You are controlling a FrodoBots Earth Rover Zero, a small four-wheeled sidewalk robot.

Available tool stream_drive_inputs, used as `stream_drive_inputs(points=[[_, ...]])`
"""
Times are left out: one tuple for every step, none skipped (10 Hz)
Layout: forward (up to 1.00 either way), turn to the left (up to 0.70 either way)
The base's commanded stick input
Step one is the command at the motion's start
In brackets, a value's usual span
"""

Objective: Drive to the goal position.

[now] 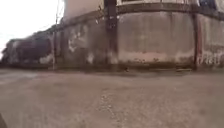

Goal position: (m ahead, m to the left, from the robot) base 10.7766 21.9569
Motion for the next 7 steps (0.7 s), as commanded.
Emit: stream_drive_inputs(points=[[0.7, 0.27], [0.73, 0.27], [0.77, 0.27], [0.81, 0.27], [0.85, 0.27], [1.0, 0.12], [1.0, 0.0]])
